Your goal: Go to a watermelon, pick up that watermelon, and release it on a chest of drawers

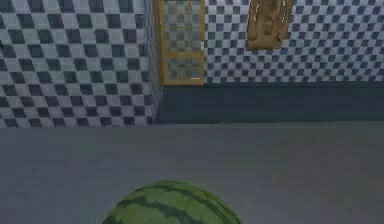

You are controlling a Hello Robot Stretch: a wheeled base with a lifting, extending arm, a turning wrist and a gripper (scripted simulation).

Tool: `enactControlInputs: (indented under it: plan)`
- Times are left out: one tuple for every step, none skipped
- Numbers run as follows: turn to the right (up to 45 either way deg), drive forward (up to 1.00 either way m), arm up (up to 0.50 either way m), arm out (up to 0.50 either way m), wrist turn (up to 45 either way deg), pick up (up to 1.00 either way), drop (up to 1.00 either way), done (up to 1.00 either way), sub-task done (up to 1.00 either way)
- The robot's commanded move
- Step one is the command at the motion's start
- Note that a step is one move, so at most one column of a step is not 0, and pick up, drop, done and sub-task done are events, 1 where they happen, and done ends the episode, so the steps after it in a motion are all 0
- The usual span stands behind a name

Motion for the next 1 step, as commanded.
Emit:
enactControlInputs:
  plan:
    - [0.0, 1.0, 0.0, 0.0, 0.0, 0.0, 0.0, 0.0, 0.0]
